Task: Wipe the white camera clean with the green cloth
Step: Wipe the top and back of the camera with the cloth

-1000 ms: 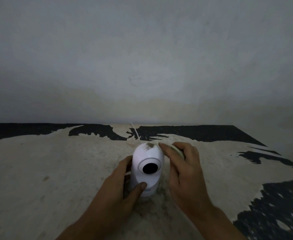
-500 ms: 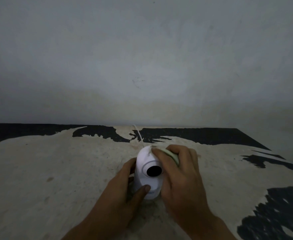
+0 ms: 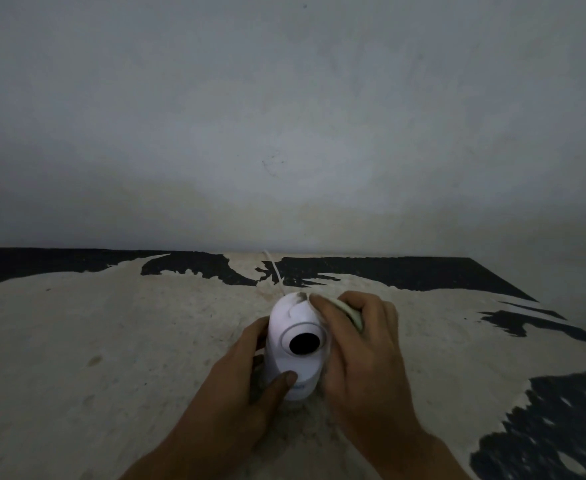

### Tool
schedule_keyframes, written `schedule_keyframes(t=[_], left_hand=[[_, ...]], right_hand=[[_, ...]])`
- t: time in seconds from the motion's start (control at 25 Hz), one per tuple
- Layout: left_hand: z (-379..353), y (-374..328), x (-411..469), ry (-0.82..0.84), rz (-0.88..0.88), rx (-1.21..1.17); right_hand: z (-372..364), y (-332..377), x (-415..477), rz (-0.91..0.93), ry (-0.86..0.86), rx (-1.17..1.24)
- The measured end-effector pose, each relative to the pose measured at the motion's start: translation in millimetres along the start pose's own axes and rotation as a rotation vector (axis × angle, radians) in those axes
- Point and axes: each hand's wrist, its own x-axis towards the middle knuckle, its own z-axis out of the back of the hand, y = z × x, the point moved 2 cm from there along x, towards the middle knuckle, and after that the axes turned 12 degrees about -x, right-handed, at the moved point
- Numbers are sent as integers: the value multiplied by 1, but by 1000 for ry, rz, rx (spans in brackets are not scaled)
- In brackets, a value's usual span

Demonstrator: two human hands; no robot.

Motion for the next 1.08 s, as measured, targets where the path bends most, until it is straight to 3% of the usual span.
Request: schedule_keyframes(t=[0.16, 0.32, 0.72, 0.92, 1.08], left_hand=[[-1, 0, 0, -9, 6, 17], [0, 0, -1, 10, -11, 29], [-2, 0, 2, -44, 82, 46], [-1, 3, 0, -15, 42, 29], [-1, 3, 1, -37, 60, 19]], right_hand=[[-13, 9, -4, -51, -54, 60], [6, -2, -1, -123, 22, 81], [5, 9, -7, 288, -5, -13], [7, -1, -1, 98, -49, -60], [8, 16, -6, 233, 10, -56]])
